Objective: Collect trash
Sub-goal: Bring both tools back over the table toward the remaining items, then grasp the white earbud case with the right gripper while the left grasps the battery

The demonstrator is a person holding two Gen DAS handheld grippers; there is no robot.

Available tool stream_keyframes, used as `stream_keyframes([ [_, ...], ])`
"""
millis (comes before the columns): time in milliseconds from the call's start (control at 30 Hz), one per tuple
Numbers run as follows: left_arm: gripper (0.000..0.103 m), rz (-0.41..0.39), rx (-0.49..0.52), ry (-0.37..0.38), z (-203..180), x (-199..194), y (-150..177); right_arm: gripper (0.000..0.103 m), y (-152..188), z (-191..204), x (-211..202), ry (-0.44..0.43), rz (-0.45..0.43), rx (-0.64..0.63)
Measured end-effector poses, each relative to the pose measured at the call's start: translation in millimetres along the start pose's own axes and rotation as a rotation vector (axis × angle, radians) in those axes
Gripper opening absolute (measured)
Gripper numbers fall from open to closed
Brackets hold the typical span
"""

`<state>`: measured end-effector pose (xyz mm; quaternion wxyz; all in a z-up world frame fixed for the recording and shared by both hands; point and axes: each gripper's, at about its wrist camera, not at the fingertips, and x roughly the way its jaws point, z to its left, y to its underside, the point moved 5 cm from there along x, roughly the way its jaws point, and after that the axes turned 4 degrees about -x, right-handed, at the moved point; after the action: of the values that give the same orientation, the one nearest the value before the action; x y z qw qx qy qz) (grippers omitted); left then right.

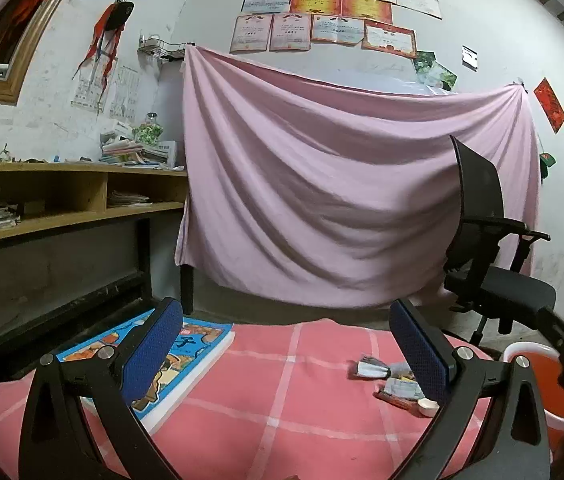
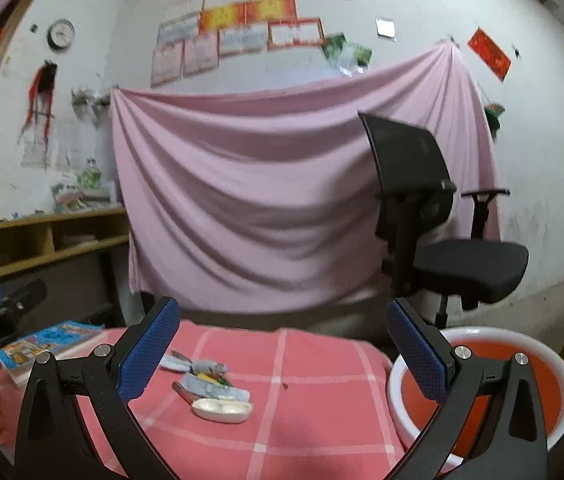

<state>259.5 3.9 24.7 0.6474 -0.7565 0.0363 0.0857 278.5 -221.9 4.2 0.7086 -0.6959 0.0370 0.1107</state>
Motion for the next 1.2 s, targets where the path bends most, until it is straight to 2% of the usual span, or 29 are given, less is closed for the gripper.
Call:
stream_keyframes([
  [200,0.101,0.055,0.016,-0.031,6,20,5,0.103,26,13,39,-0.051,0.257,-0.033],
  [367,0.101,0.161,-0.051,-0.024,19,39,14,0.103,43,25,56,-0.095,0.395,-0.063],
  [433,0.101,0.228,-0.068,-0.027,23,48,19,0.097,53,32,62,-0.123,0.463,-0.084],
  [500,0.101,0.295,-0.083,-0.028,25,57,27,0.091,58,37,66,-0.137,0.499,-0.105],
  [733,0.101,0.447,-0.068,-0.036,17,78,46,0.091,75,46,82,-0.207,0.629,-0.132],
  [833,0.101,0.493,-0.050,-0.042,12,86,53,0.088,80,45,86,-0.214,0.663,-0.111],
  [900,0.101,0.509,-0.042,-0.033,10,88,56,0.074,83,44,88,-0.225,0.686,-0.100],
  [933,0.100,0.517,-0.040,-0.025,8,90,58,0.070,83,45,88,-0.231,0.689,-0.098],
  [1000,0.100,0.539,-0.040,0.003,1,92,61,0.053,82,45,85,-0.231,0.682,-0.108],
  [1200,0.100,0.612,-0.021,0.082,-20,98,73,0.053,78,38,78,-0.192,0.654,-0.158],
])
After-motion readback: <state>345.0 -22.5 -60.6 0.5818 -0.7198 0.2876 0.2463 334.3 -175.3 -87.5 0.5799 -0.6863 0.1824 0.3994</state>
